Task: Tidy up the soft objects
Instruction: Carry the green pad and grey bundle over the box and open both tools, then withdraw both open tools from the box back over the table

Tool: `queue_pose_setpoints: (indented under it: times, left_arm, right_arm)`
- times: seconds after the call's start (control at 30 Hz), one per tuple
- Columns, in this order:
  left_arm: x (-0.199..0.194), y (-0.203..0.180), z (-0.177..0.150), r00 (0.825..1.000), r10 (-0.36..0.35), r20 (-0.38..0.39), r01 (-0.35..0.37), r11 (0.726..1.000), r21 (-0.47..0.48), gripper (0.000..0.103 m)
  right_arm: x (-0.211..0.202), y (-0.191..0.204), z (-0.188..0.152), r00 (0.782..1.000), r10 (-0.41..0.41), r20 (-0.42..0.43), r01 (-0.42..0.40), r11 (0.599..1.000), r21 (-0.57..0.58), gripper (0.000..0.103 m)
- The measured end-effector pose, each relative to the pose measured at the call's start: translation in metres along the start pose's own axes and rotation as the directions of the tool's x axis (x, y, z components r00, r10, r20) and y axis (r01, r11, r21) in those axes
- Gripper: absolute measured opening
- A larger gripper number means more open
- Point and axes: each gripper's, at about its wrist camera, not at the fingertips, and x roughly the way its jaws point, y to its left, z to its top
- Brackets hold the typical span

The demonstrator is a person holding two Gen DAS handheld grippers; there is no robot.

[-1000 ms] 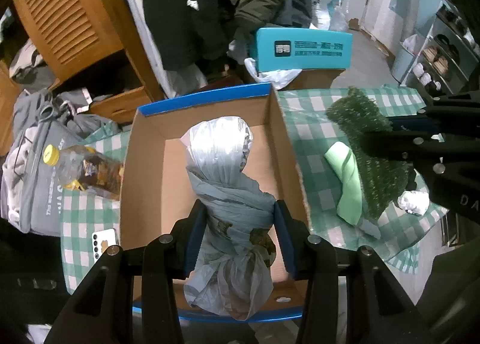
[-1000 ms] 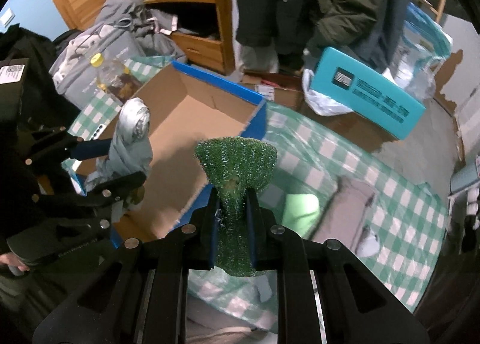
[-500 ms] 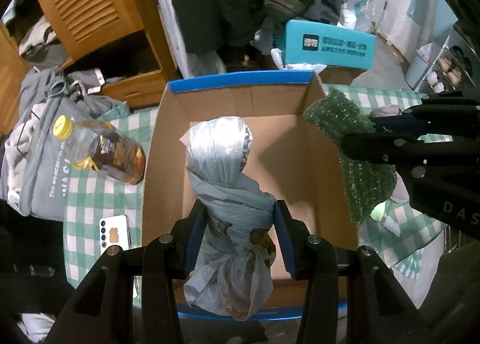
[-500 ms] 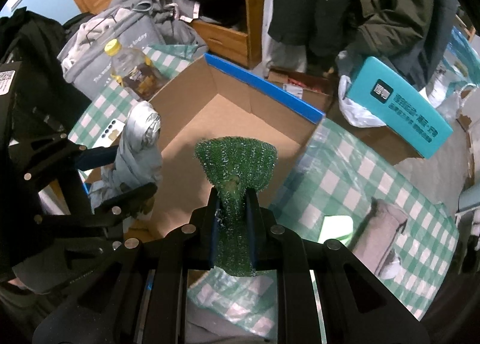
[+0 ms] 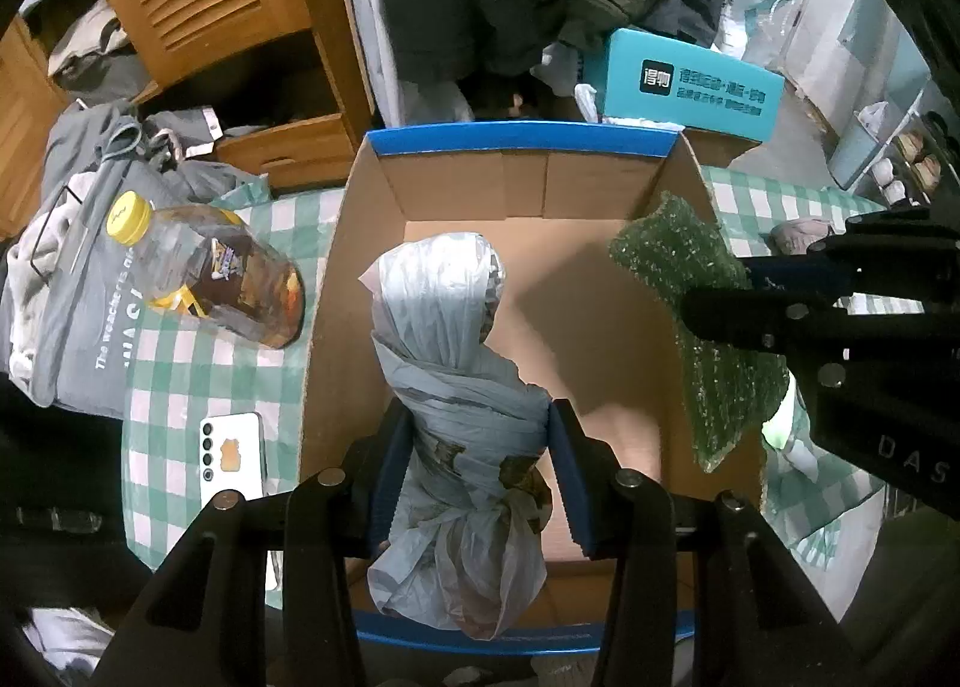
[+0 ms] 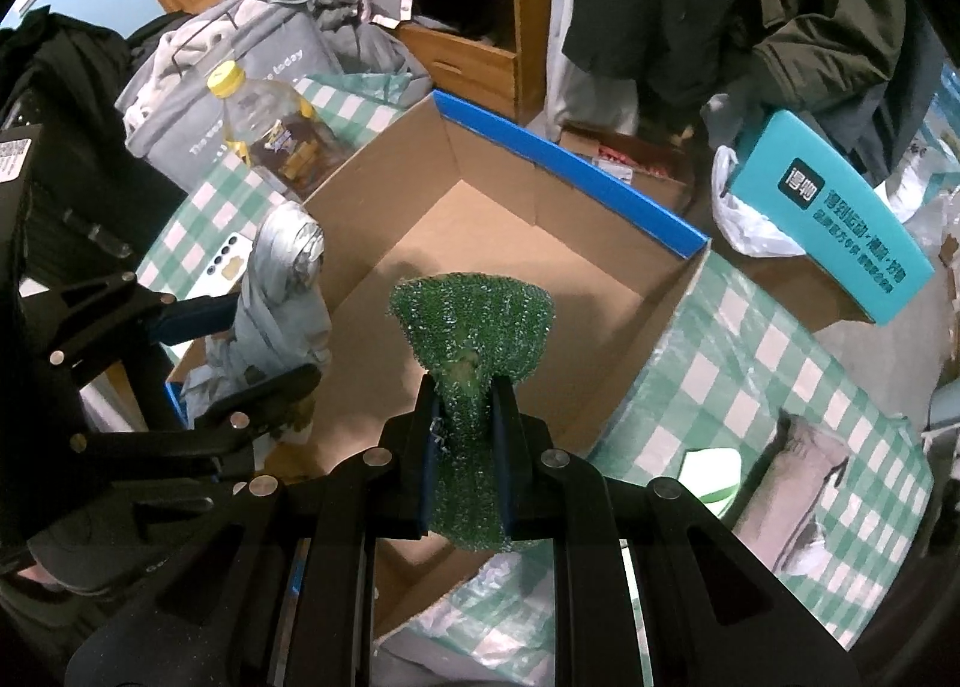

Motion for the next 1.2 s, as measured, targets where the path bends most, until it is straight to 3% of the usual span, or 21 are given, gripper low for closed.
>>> queue_pose_setpoints:
  times: [0.1, 0.23, 0.4, 0.47, 0.8, 1.2]
  left_arm:
    - [0.0, 0.001, 0.001, 1.0, 0.01, 0.0, -0.01, 1.0, -0.005, 0.048]
    - [-0.001, 0.003, 0.002, 1.0, 0.022, 0.002, -0.022, 1.0, -0.011, 0.057]
    - [-0.007, 0.004, 0.003, 0.999, 0.032, 0.02, -0.032, 0.999, -0.013, 0.075]
    - [-0.008, 0.003, 0.003, 0.999, 0.036, 0.025, -0.036, 0.999, -0.011, 0.076]
    - [-0.01, 0.0, 0.004, 0.999, 0.041, 0.026, -0.041, 0.999, 0.0, 0.077]
    - [-0.013, -0.015, 0.007, 0.999, 0.04, 0.031, -0.041, 0.999, 0.029, 0.078]
  right_arm:
    - [0.002, 0.0, 0.001, 1.0, 0.012, -0.003, -0.012, 1.0, 0.004, 0.015]
    - [0.002, -0.003, 0.001, 1.0, 0.008, 0.004, -0.008, 1.0, 0.014, 0.031]
    - [-0.002, -0.004, 0.0, 1.0, -0.011, 0.02, 0.011, 1.0, 0.016, 0.045]
    - [-0.004, -0.005, 0.0, 1.0, -0.014, 0.028, 0.013, 1.0, 0.018, 0.051]
    - [-0.014, -0.013, -0.003, 0.998, -0.03, 0.05, 0.028, 0.999, 0.037, 0.059]
    - [-0.029, -0.027, -0.016, 0.996, -0.058, 0.07, 0.055, 0.997, 0.054, 0.061]
